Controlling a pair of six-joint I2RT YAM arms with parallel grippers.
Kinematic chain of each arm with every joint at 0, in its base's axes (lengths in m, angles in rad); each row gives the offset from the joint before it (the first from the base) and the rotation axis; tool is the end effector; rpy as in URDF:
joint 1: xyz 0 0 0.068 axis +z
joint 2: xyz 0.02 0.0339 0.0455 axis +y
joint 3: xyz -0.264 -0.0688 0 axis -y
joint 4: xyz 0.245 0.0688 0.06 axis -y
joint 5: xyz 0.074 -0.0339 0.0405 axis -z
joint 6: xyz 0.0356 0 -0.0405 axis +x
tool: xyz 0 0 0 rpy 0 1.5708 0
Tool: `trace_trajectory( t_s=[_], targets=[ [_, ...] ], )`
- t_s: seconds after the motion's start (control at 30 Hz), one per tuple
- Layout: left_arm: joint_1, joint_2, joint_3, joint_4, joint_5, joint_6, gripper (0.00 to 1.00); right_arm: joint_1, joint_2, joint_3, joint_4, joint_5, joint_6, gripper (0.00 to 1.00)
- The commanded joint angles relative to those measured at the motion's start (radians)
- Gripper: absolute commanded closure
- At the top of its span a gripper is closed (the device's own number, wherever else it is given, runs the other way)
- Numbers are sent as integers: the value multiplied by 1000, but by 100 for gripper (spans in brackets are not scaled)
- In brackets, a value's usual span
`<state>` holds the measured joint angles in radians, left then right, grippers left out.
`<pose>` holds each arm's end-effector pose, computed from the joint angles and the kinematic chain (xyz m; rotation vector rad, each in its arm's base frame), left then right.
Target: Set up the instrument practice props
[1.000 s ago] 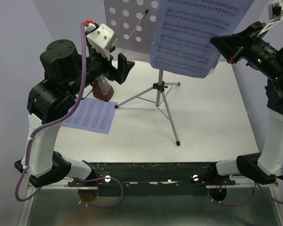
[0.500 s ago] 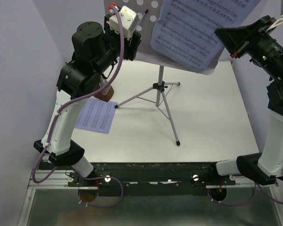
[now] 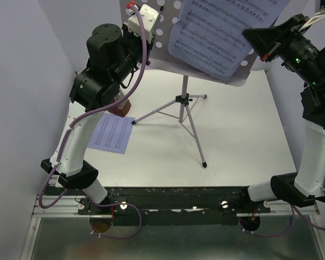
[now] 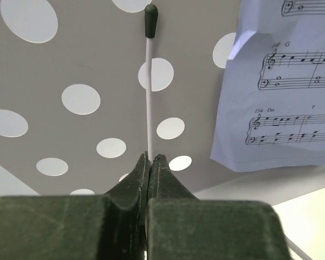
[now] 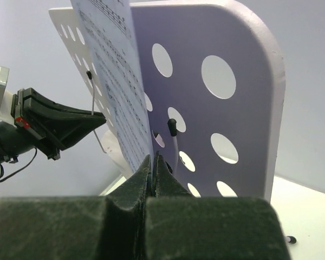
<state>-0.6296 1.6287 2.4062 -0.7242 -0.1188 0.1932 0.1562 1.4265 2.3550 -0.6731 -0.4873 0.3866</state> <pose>0.2264 -0.1597 0.5975 0.5206 1.4317 -0.2589 0.1780 0.0449 0.6335 -0.2705 1.3614 0.7750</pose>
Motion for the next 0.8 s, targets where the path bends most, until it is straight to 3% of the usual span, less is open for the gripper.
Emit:
trace_trajectory(
  t_s=[0.0, 0.37, 0.77],
  targets=[
    [5, -59, -77, 97, 16, -15, 100, 14, 23, 0, 36, -16, 11, 100],
    [5, -171, -294, 284, 94, 2, 100, 115, 69, 29, 58, 47, -64, 100],
    [5, -207, -372, 315, 177, 34, 100, 224, 152, 90, 110, 64, -159, 100]
  ],
)
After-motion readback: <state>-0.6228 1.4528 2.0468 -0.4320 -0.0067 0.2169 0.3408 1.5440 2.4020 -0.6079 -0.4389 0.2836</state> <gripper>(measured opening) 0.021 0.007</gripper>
